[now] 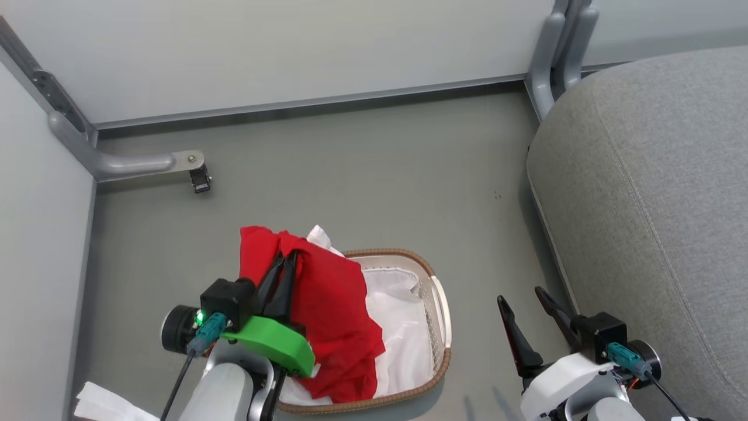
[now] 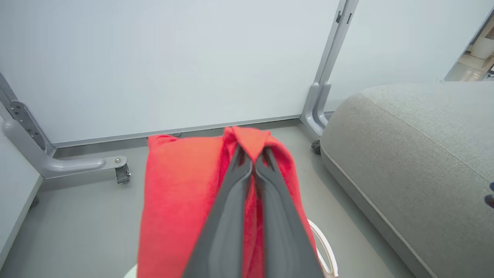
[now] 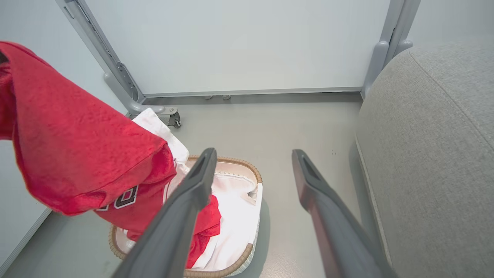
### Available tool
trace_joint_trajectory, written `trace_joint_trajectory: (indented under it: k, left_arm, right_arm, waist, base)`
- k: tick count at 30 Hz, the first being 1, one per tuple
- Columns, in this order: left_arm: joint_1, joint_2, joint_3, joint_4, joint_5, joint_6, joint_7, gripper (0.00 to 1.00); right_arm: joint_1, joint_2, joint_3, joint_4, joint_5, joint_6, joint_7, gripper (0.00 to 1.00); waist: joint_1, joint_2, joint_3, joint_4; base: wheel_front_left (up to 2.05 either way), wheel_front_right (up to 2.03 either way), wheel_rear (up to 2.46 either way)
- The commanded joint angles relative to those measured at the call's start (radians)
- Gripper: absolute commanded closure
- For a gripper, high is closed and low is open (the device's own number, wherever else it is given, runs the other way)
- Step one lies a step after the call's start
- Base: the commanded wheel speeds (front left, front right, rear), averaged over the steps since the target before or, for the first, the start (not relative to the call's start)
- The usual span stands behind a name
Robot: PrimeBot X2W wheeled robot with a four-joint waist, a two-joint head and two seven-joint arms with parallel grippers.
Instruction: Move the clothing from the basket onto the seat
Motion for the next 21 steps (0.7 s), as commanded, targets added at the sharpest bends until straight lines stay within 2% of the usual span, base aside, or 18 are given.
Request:
trace_joint_trajectory:
  k: [1,11,21]
  left_arm:
    - [-0.013,0.002,0.006,-0.046,0.009,-0.002,-0.001,1.00]
    - [-0.101,0.002,-0.020,-0.315,-0.013,-0.002,-0.001,1.00]
    - [-0.140,0.002,-0.044,-0.424,-0.024,-0.002,-0.001,1.00]
  right_arm:
    - [0.017,-0.003,-0.002,0.003,0.002,-0.001,-0.002,0.00]
    - [0.023,-0.004,0.000,0.008,0.008,-0.001,-0.002,0.00]
    - [0.015,0.002,0.007,0.009,0.013,-0.001,-0.002,0.00]
  waist:
    - [0.0001,0.0000,-0.035,0.024]
    - [0.0001,0.0000,-0.037,0.026]
    - [0.0001,0.0000,-0.026,0.016]
  base:
    - [0.00,0.00,0.00]
    - [0.00,0.00,0.00]
    - [0.00,0.00,0.00]
